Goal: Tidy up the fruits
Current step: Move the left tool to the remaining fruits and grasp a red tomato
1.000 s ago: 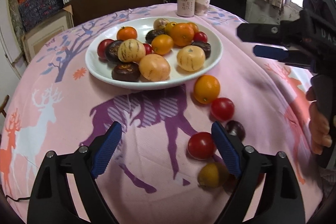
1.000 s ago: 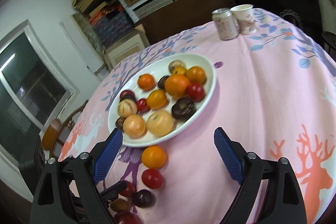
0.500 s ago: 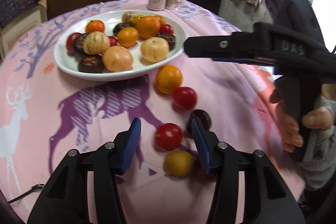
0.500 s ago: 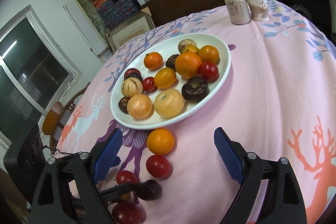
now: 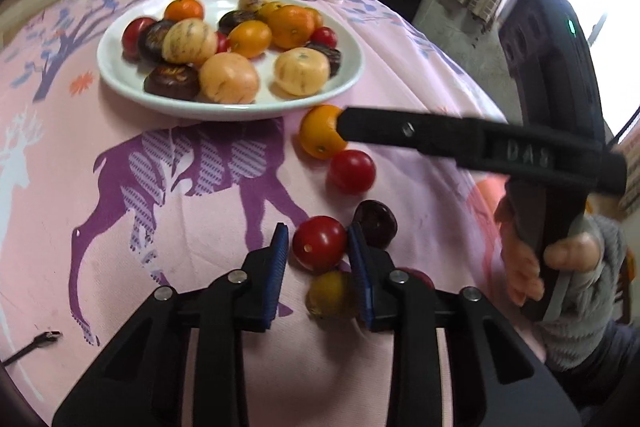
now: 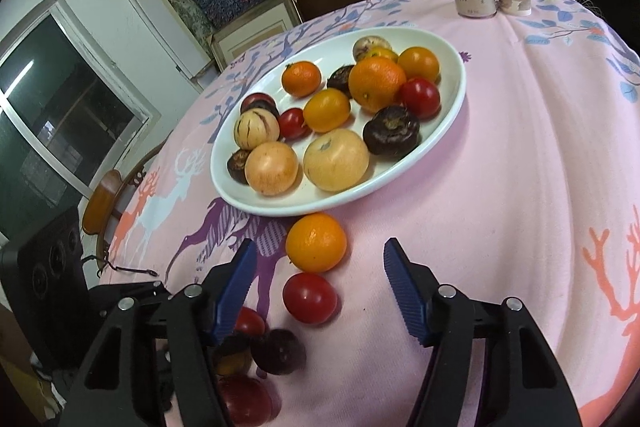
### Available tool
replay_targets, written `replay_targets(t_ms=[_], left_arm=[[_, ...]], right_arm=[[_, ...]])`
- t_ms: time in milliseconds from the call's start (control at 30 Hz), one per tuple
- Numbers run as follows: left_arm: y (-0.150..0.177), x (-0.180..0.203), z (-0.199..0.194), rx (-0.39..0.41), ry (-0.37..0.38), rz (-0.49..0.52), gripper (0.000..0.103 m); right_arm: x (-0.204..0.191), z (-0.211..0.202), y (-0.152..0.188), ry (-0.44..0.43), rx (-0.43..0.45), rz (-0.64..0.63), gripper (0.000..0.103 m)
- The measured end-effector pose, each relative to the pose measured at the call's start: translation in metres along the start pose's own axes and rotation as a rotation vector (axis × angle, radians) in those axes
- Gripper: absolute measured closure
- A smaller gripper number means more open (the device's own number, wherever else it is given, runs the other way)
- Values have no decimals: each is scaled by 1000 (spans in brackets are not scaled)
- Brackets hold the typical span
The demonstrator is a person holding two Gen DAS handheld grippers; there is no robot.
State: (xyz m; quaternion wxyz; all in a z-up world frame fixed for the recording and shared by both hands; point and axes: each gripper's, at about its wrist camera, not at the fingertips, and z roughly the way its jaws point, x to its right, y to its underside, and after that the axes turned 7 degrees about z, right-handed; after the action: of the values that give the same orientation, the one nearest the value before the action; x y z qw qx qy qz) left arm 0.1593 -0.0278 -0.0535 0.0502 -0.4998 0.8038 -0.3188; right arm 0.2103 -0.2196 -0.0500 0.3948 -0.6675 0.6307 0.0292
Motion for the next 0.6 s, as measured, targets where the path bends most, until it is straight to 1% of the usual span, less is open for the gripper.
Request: replay_targets(t_ms=[67, 133, 167, 200, 233, 267, 333, 367, 400, 433, 500, 600], left_arm=[[0, -6, 0, -1, 13, -36, 67], [1, -4, 4, -17, 21, -33, 64], [0, -1, 6, -20, 10, -17, 63], [1, 6, 6, -17, -16, 13, 63], [1, 10, 6, -16, -35, 33, 64], [1, 9, 6, -16, -37, 31, 65], [1, 6, 6, -15, -27, 13, 67], [1, 5, 6, -14, -26, 12, 68], [1, 6, 5, -13, -26, 16, 76], [1, 9, 5, -10, -17, 24, 76], [3, 16, 4, 0, -64, 56, 76], [4, 22, 2, 11, -102, 81, 76]], right_arm=[[1, 2, 0, -4, -2, 6, 38], [1, 5, -1, -8, -14, 11, 44], [1, 7, 0, -10, -21, 15, 50], [2, 10, 0, -13, -32, 18, 55], [2, 11, 0, -15, -40, 19, 58], [2, 14, 1, -15, -50, 19, 62], [1, 17, 2, -10, -51, 14, 66], [0, 17, 2, -10, -49, 12, 67], [-1, 18, 2, -8, -47, 7, 67], [-2, 18, 3, -4, -44, -1, 67], [-3, 18, 4, 2, -39, -10, 67], [-5, 17, 5, 8, -33, -20, 67]])
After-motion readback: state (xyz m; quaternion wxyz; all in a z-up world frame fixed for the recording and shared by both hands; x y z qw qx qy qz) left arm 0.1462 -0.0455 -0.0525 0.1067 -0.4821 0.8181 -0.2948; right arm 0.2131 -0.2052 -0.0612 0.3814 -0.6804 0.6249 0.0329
